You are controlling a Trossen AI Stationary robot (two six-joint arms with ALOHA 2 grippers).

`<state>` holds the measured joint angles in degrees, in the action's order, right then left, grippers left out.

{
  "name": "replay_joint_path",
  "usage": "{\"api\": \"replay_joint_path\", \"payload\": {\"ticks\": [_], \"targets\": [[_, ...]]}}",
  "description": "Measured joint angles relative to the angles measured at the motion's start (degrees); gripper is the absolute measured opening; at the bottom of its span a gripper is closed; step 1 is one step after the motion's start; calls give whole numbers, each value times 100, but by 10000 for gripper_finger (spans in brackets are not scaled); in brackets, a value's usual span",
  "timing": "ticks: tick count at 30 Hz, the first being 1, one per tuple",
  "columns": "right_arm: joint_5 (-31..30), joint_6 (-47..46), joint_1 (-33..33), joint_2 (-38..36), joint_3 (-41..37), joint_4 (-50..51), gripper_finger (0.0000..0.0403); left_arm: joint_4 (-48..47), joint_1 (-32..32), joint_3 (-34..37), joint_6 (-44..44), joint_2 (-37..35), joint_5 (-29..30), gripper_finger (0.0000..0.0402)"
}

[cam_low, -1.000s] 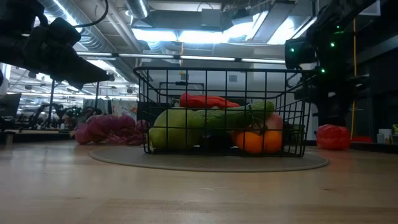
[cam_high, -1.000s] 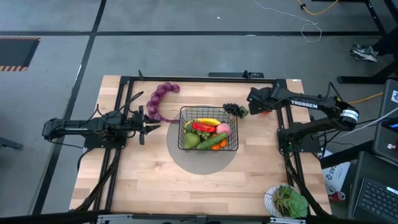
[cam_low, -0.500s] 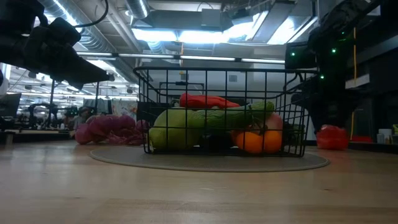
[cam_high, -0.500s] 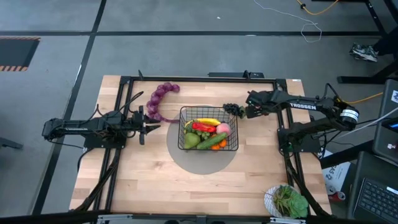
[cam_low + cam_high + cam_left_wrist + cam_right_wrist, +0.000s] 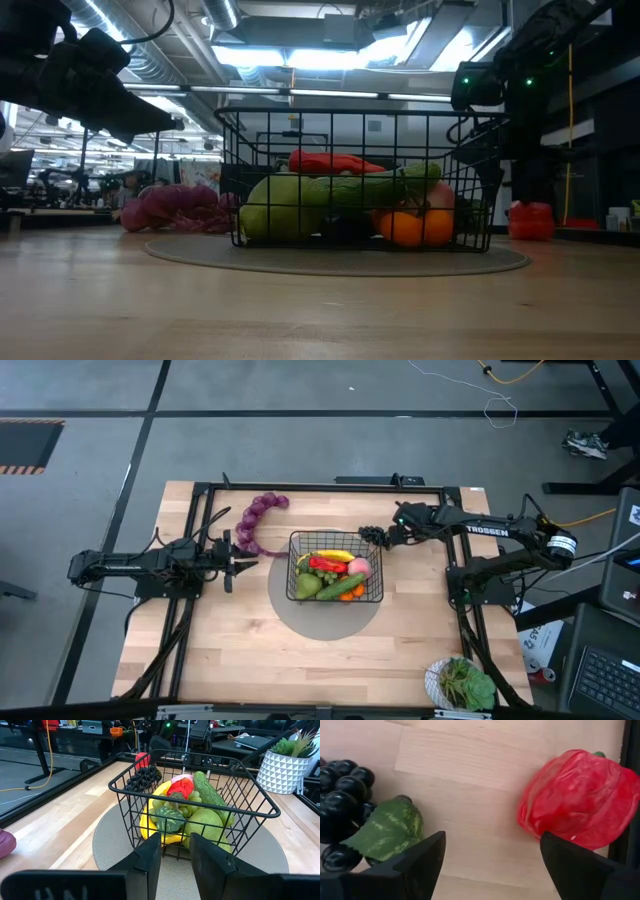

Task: Build produce basket
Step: Put the red bell pepper into the wire basket

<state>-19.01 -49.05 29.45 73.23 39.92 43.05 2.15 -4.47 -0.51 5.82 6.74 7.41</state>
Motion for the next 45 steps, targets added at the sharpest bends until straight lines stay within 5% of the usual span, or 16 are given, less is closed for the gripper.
{"api": "replay_joint_path", "payload": {"ticks": [8,17,27,35,45], "targets": [[-155,-44,-252,0,0,-2,322,0,0,0,-2,-2,-1,96],[-1397,-1589,-452,0,2,248,322,0,0,0,-1,-1,1,96],[-1731,-2311,-222,0,-252,706,322,0,-2,1,-1,0,1,96],[-1539,-2165,-11,2,-1345,-1370,322,0,-2,1,-2,-2,-1,96],[-1638,-2182,6,2,-1503,-1548,322,0,0,0,-1,0,-1,96]]}}
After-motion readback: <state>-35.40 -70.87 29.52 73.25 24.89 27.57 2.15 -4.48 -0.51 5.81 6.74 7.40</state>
